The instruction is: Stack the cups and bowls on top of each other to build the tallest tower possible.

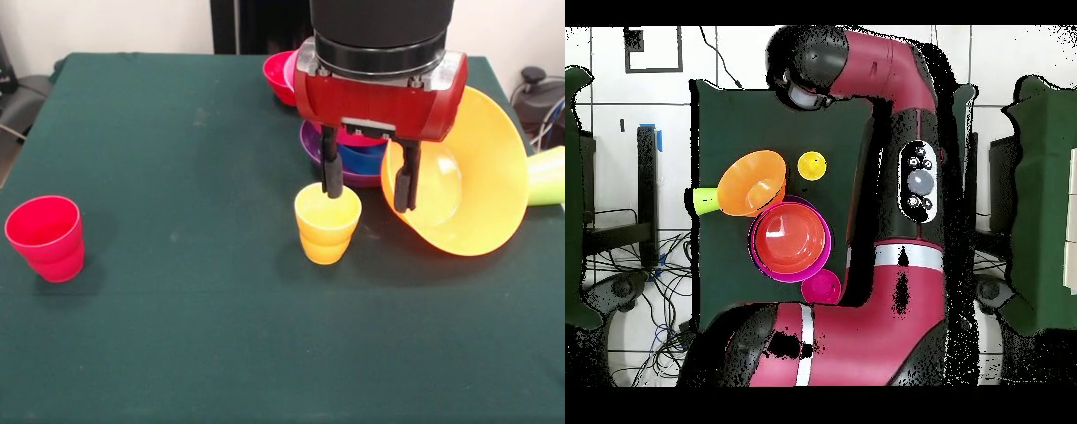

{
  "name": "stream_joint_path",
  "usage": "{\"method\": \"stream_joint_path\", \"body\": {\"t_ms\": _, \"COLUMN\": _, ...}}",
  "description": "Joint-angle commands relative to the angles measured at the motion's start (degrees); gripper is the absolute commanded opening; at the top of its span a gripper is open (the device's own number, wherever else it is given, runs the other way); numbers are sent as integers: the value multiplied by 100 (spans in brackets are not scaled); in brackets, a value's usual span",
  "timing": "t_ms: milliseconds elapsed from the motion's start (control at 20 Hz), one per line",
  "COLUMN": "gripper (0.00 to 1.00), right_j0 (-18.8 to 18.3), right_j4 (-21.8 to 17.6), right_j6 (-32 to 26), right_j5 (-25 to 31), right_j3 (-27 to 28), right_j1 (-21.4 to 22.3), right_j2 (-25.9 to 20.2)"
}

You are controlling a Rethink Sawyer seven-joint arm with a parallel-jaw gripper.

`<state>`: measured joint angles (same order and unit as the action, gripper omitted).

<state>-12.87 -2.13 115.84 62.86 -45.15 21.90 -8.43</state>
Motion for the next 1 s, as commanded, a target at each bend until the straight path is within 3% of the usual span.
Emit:
{"method": "stream_joint_path", "body": {"t_ms": 50, "gripper": 100, "right_j0": 123, "right_j4": -191, "right_j6": -61, "right_j5": -517, "right_j3": -1138, "right_j1": -19, "right_j2": -176}}
{"method": "stream_joint_path", "body": {"t_ms": 450, "gripper": 100, "right_j0": 112, "right_j4": -180, "right_j6": 69, "right_j5": -794, "right_j3": -1679, "right_j1": 156, "right_j2": -97}}
{"method": "stream_joint_path", "body": {"t_ms": 1000, "gripper": 100, "right_j0": 120, "right_j4": -257, "right_j6": 65, "right_j5": -1058, "right_j3": -1865, "right_j1": 103, "right_j2": -28}}
